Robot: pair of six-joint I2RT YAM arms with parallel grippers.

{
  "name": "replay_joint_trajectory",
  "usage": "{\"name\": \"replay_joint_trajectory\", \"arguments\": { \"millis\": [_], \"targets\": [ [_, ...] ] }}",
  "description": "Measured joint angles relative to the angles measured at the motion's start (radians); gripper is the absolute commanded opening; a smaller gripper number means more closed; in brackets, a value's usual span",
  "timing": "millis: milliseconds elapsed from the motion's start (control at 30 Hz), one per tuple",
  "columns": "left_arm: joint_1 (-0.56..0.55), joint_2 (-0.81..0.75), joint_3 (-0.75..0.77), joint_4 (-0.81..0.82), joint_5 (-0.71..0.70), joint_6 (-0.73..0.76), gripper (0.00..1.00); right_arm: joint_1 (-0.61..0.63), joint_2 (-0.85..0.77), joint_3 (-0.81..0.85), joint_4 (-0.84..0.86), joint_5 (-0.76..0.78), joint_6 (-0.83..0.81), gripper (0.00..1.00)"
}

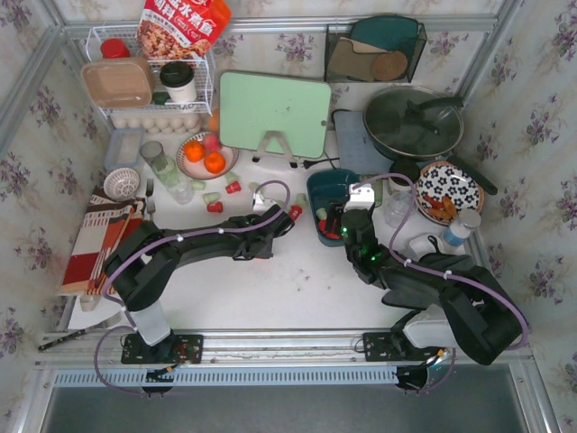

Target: Mix the coffee capsules in the storage basket

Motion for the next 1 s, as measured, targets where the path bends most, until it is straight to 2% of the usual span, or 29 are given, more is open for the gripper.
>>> {"name": "replay_joint_trajectory", "arguments": {
  "millis": [133, 300, 500, 700, 933, 1000],
  "targets": [
    [0.000, -0.005, -0.001, 0.003, -0.002, 0.011, 0.10, 0.000, -0.005, -0.003, 0.000, 0.000, 0.007, 0.71],
    [-0.001, -0.058, -0.024, 0.047, 0.025, 0.057, 0.10, 0.000, -0.032, -0.024, 0.009, 0.002, 0.011, 0.71],
    [-0.001, -0.140, -0.026, 0.224, 0.131, 0.160, 0.11, 0.000, -0.128, -0.106, 0.074, 0.032, 0.016, 0.70],
    [-0.001, -0.066, 0.106, 0.409, 0.225, 0.267, 0.13, 0.000, -0.228, -0.171, 0.136, 0.077, 0.026, 0.70],
    [0.002, 0.131, 0.344, 0.470, 0.315, 0.306, 0.24, -0.001, -0.251, -0.190, 0.173, 0.101, 0.037, 0.70],
    [0.005, 0.183, 0.399, 0.468, 0.326, 0.301, 0.39, -0.001, -0.243, -0.190, 0.175, 0.101, 0.037, 0.70]
  ]
}}
